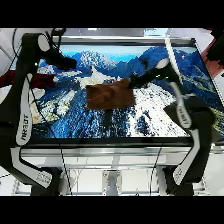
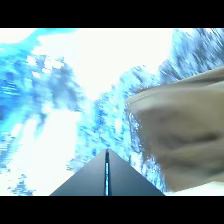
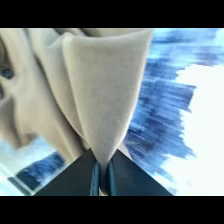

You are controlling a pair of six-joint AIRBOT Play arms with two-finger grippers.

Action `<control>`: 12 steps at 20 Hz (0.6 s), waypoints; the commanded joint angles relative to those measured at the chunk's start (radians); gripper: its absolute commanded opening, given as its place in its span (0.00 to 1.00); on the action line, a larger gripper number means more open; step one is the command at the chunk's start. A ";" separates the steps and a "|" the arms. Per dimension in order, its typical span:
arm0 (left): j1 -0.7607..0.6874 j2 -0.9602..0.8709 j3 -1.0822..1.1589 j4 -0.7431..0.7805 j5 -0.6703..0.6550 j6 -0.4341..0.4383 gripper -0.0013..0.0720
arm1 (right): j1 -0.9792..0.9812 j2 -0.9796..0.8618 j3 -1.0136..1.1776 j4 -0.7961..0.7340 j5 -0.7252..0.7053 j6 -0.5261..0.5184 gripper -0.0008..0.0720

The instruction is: Fold the shirts.

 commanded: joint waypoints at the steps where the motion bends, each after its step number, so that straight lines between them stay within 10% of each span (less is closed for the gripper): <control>1: 0.006 0.028 0.012 0.027 -0.006 -0.009 0.03 | -0.183 0.182 0.001 -0.212 0.226 0.052 0.05; 12: 0.006 0.028 0.011 -0.117 -0.058 -0.029 0.03 | -0.691 0.557 -0.005 -0.630 0.435 0.130 0.05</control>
